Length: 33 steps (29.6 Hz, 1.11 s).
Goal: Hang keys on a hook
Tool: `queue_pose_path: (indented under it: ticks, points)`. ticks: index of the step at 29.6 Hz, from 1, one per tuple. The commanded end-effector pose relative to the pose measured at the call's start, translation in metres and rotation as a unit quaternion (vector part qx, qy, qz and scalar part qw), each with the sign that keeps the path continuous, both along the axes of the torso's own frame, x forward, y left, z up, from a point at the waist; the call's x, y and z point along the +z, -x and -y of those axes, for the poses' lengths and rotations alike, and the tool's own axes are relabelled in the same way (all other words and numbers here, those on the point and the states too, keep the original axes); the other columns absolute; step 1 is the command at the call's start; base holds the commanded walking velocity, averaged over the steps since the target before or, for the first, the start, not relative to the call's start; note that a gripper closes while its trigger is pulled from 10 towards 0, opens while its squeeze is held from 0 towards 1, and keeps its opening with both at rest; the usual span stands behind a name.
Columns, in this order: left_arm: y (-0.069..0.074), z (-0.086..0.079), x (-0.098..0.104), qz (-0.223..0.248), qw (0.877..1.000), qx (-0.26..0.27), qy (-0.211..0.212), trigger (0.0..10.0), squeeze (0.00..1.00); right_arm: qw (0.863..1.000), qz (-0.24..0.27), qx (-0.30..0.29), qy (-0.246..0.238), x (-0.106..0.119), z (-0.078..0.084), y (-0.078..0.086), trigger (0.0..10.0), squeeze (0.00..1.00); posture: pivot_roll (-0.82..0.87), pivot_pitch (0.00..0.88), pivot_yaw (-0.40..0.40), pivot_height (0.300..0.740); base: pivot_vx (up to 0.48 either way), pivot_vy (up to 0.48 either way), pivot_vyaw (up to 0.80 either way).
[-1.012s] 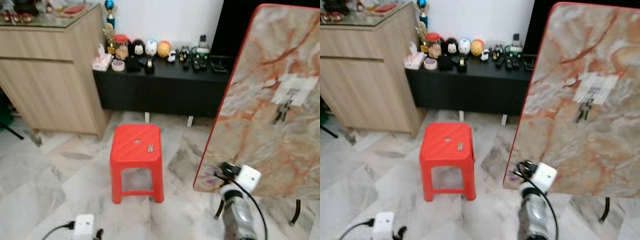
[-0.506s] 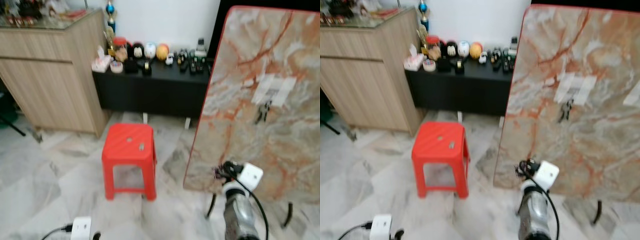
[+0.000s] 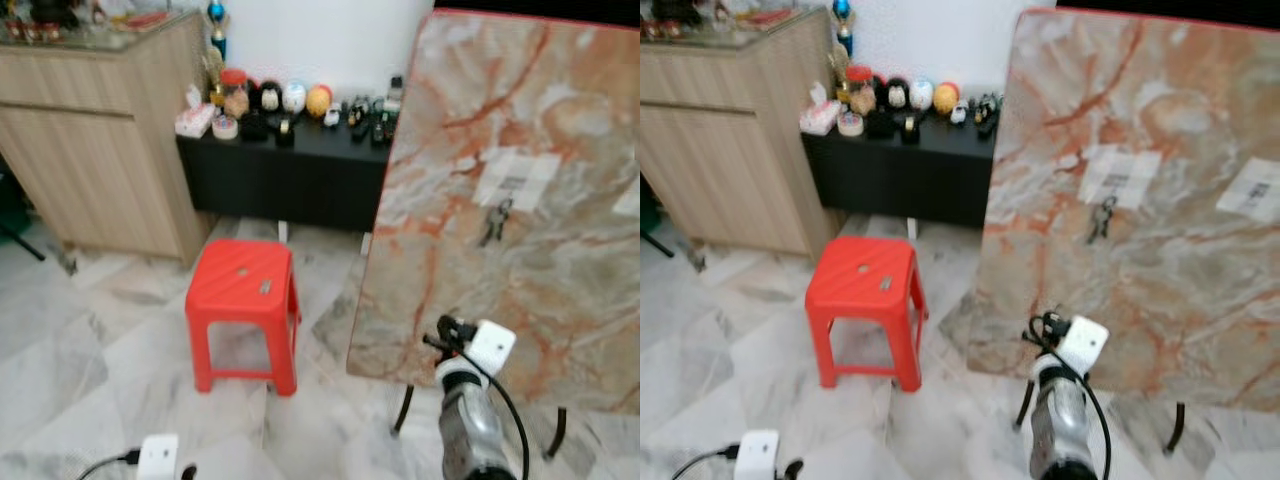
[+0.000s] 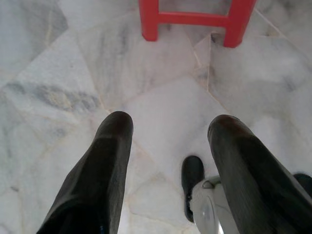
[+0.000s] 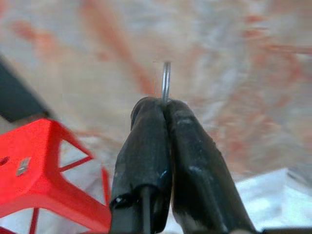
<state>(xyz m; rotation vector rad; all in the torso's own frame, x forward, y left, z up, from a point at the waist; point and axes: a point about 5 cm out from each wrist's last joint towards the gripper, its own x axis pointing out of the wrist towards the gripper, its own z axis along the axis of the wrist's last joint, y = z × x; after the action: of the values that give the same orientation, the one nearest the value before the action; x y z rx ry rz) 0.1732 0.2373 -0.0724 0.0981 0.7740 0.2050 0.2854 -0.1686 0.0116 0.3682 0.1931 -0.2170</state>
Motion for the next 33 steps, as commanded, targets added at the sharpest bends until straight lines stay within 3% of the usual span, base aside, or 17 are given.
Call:
queue_pose_path:
  ticks: [1,20,33]
  points:
    - [0.0039,0.0028,-0.0028,-0.008,1.000,-0.001,0.004,10.0,0.00,1.000,0.007,-0.001,0.002,0.0040,0.0002,-0.0036,10.0,0.00,0.06,0.000,-0.068,0.740,0.000,0.000,0.00]
    - [0.0027,0.0037,-0.0024,-0.005,1.000,-0.002,0.004,10.0,0.00,1.000,0.009,-0.003,-0.001,0.0053,0.0009,-0.0051,10.0,0.00,0.06,0.000,-0.072,0.740,0.000,-0.311,0.00]
    - [0.0064,0.0050,-0.0053,-0.015,1.000,0.012,0.023,10.0,0.00,1.000,0.007,-0.004,-0.002,0.0046,0.0009,-0.0047,10.0,0.00,0.06,0.000,-0.068,0.740,0.000,0.000,0.00]
